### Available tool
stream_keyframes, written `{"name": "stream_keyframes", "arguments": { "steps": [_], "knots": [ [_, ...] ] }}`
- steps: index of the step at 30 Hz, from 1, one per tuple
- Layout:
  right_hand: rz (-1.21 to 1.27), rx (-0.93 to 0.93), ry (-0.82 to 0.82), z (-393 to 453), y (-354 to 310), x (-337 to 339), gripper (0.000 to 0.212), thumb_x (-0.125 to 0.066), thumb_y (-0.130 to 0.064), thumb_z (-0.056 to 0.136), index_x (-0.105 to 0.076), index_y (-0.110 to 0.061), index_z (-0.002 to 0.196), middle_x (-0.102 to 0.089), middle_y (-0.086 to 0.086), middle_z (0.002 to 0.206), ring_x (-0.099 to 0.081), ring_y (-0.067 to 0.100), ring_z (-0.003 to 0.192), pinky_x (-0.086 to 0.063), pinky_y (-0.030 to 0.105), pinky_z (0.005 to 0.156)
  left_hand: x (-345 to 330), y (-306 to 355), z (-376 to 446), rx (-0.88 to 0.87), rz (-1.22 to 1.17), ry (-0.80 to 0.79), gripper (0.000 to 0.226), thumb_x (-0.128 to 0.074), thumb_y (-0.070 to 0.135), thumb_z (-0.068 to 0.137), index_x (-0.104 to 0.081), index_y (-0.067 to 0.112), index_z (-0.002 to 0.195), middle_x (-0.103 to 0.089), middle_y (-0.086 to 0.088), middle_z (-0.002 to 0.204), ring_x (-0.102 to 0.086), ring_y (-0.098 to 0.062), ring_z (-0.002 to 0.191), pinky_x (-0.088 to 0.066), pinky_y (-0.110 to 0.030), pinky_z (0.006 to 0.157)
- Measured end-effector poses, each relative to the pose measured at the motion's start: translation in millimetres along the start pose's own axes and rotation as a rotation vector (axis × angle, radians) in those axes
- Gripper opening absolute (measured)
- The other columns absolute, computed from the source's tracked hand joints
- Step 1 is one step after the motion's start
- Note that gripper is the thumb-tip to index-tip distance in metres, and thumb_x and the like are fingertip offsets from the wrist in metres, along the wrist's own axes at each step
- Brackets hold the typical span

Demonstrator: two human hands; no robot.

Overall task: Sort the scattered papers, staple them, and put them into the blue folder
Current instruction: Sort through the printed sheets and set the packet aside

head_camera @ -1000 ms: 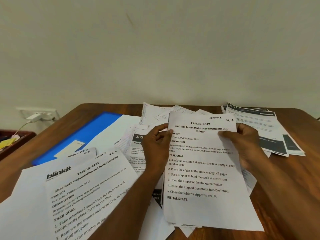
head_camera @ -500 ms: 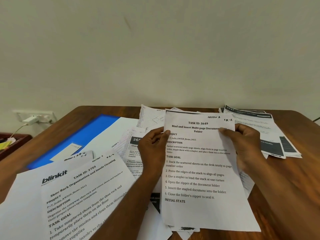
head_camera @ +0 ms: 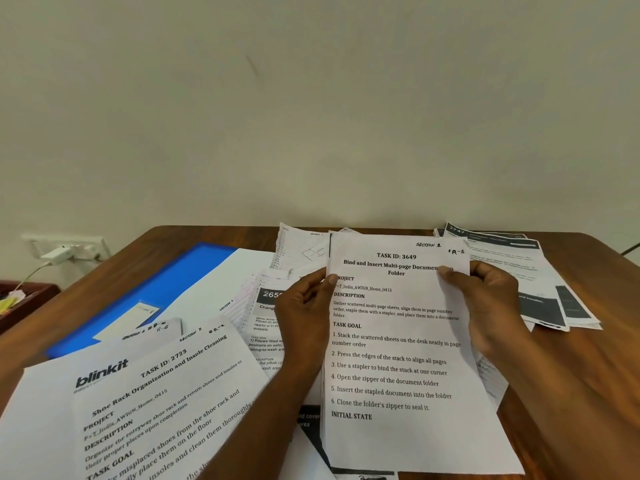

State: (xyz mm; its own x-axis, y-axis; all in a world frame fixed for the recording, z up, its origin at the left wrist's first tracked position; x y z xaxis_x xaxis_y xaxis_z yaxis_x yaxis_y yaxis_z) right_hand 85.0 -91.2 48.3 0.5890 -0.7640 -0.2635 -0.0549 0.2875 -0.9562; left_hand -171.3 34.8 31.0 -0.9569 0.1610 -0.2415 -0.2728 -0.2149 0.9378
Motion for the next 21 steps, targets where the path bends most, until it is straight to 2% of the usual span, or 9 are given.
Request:
{"name": "stream_keyframes", "arguments": {
  "steps": [2, 7, 14, 19, 21],
  "knots": [
    [0.008, -0.010, 0.006, 0.3, 1.4, 0.2, 0.018, -0.080, 0.000, 0.084, -0.079, -0.014, 0.095, -0.081, 0.004, 0.096, -0.075, 0.024, 0.095, -0.058, 0.030, 0.083, 0.1, -1.3, -0.4, -0.019, 0.022, -0.007, 0.021, -0.078, 0.014, 0.094, -0.081, 0.009, 0.115, -0.083, 0.002, 0.101, -0.079, -0.012, 0.095, -0.063, -0.024, 0.080],
    [0.017, -0.032, 0.030, -0.7, 2.6, 1.2, 0.017, -0.081, -0.002, 0.085, -0.079, -0.016, 0.095, -0.081, 0.003, 0.097, -0.075, 0.025, 0.098, -0.058, 0.034, 0.087, -3.3, 0.7, -4.4, -0.044, 0.039, -0.036, 0.021, -0.074, 0.016, 0.098, -0.080, 0.010, 0.117, -0.082, 0.004, 0.103, -0.078, -0.011, 0.097, -0.061, -0.020, 0.079],
    [0.050, -0.070, 0.082, -2.5, 2.8, 1.9, 0.018, -0.081, -0.003, 0.084, -0.079, -0.017, 0.095, -0.081, 0.000, 0.095, -0.076, 0.022, 0.100, -0.057, 0.032, 0.088, -6.6, 2.6, -7.4, -0.036, 0.044, -0.080, 0.021, -0.076, 0.017, 0.097, -0.081, 0.011, 0.116, -0.083, 0.001, 0.100, -0.080, -0.015, 0.092, -0.062, -0.023, 0.076],
    [0.025, -0.080, 0.088, -4.3, 3.5, 1.0, 0.016, -0.083, -0.006, 0.083, -0.080, -0.017, 0.094, -0.081, 0.000, 0.095, -0.076, 0.021, 0.096, -0.058, 0.033, 0.090, -6.5, 4.4, -8.4, -0.056, 0.074, -0.079, 0.021, -0.075, 0.013, 0.097, -0.080, 0.012, 0.117, -0.082, 0.005, 0.101, -0.079, -0.011, 0.092, -0.061, -0.019, 0.074],
    [0.005, -0.063, 0.086, -5.5, 1.0, 0.6, 0.014, -0.083, -0.007, 0.084, -0.080, -0.018, 0.092, -0.081, -0.001, 0.092, -0.075, 0.020, 0.093, -0.058, 0.031, 0.085, -6.3, 4.4, -8.7, -0.059, 0.078, -0.082, 0.022, -0.074, 0.013, 0.098, -0.080, 0.012, 0.119, -0.082, 0.005, 0.103, -0.079, -0.011, 0.093, -0.062, -0.021, 0.076]
  ]
}}
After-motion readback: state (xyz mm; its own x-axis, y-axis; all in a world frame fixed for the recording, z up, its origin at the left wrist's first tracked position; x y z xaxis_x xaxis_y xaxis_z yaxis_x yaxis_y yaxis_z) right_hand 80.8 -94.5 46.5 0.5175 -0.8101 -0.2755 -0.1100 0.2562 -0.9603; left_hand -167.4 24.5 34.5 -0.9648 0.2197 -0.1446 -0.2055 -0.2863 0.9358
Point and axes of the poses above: each hand's wrist, its own z-axis towards the middle knuckle, its own x-axis out of the back of the hand, y = z × x, the point moved 6 cm from there along z, towards the middle knuckle
